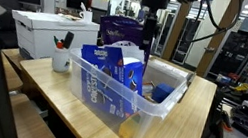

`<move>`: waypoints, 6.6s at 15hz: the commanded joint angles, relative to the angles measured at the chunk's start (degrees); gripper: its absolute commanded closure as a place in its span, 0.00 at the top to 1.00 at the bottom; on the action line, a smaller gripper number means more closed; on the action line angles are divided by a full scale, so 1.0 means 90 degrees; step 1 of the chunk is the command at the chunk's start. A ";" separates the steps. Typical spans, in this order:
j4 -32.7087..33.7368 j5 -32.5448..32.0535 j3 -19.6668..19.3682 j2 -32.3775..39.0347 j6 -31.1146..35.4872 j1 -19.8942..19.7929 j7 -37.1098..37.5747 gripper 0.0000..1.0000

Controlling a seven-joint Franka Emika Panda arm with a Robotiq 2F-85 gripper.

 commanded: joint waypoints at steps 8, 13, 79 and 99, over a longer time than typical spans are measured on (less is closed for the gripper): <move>-0.0273 0.0001 -0.0086 -0.0190 0.0566 -0.0054 0.0031 0.07; -0.0285 -0.0017 -0.0123 -0.0166 0.0749 -0.0054 0.0047 0.05; 0.0354 0.0460 0.0056 -0.0591 0.0020 0.0030 -0.0987 0.90; -0.0092 0.0674 -0.0194 -0.0249 0.0373 -0.0057 -0.1550 1.00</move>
